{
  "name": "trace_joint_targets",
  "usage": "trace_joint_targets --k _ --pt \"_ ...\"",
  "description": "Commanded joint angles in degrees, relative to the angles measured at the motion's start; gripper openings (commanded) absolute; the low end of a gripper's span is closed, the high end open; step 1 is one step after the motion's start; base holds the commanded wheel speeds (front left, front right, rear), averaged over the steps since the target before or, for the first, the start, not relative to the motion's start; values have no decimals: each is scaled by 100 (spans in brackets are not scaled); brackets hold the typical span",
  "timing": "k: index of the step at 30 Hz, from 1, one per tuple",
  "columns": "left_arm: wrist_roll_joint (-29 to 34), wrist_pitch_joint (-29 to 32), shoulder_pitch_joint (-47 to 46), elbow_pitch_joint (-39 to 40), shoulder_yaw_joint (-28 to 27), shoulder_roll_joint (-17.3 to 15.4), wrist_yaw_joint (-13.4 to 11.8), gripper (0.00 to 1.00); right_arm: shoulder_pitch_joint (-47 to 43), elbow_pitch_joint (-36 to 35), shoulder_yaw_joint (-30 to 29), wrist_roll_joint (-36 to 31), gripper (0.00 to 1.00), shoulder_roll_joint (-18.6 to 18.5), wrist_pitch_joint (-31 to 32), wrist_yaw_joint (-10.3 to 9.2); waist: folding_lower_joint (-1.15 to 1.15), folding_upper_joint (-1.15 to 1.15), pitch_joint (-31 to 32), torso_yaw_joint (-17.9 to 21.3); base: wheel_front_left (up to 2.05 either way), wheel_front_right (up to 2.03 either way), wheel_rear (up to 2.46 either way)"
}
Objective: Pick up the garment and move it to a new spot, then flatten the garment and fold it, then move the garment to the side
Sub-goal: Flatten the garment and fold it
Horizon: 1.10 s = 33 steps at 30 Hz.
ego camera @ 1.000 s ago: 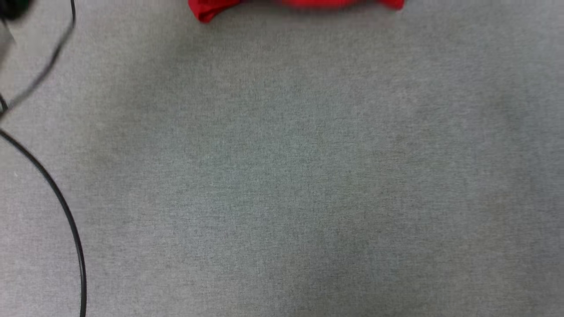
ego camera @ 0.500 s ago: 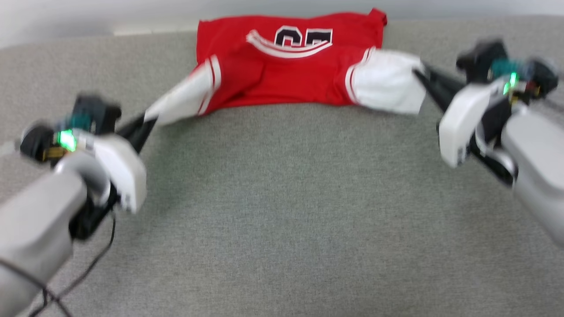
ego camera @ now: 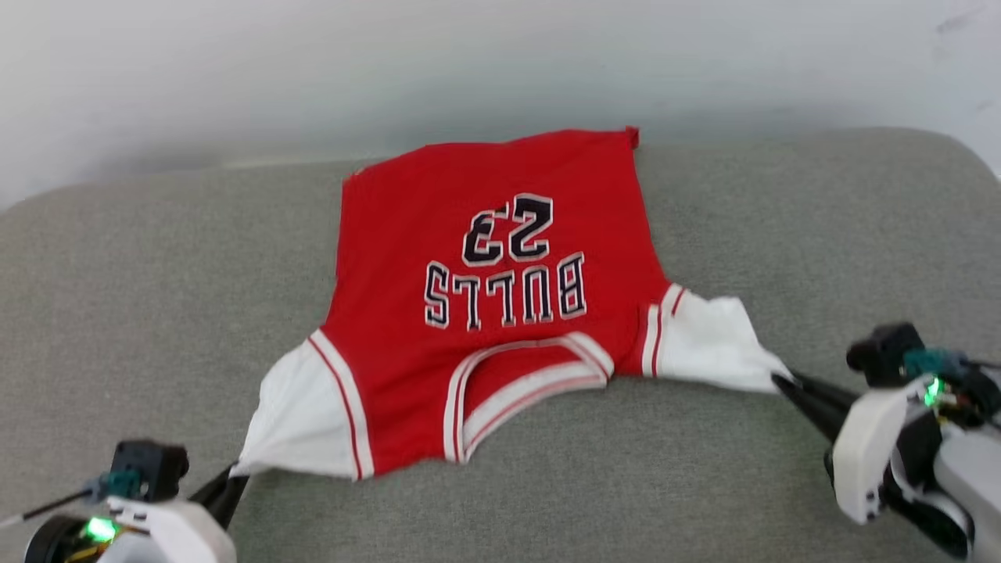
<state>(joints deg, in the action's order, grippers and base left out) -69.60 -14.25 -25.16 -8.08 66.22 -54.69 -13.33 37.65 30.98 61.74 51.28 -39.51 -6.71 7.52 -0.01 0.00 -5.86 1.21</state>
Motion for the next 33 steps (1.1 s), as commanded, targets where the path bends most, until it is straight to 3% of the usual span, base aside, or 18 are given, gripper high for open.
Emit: trace_joint_targets --k 1,11,20,26,27,28,29,33 --pt "-43 -48 276 117 -32 -98 -130 0 -309 -159 -65 77 0 -115 47 -6 1 0 155 53 0 0 0" --pt "-197 -97 1766 892 -557 -379 -788 0 -2095 -1216 -630 368 0 -854 606 -6 1 0 460 146 0 0 0" --pt "-63 -94 2930 1369 -1248 -354 -1038 0 -3413 -2059 -1156 636 0 -1376 1603 -6 1 0 455 127 0 0 0" --pt "224 -95 3034 1614 -1572 -301 -1117 0 -3484 -2300 -1799 324 0 -1232 1900 -6 1 0 315 74 0 0 0" --pt "271 -95 3020 1645 -1585 -299 -1130 0 -3440 -2335 -1921 246 13 -1218 1953 -6 1 0 281 66 0 0 0" --pt "343 -95 2979 1683 -1592 -303 -1141 0 -3375 -2374 -2080 171 50 -1205 2003 -6 1 0 240 55 0 0 0" --pt "402 -95 2918 1718 -1609 -301 -1151 0 -3309 -2435 -2232 103 100 -1193 2056 -6 1 0 194 41 0 0 0" --pt "617 -88 2701 1863 -1635 -295 -1224 0 -2998 -2727 -2939 -165 100 -1236 2231 -6 1 0 -70 -37 0 0 0"
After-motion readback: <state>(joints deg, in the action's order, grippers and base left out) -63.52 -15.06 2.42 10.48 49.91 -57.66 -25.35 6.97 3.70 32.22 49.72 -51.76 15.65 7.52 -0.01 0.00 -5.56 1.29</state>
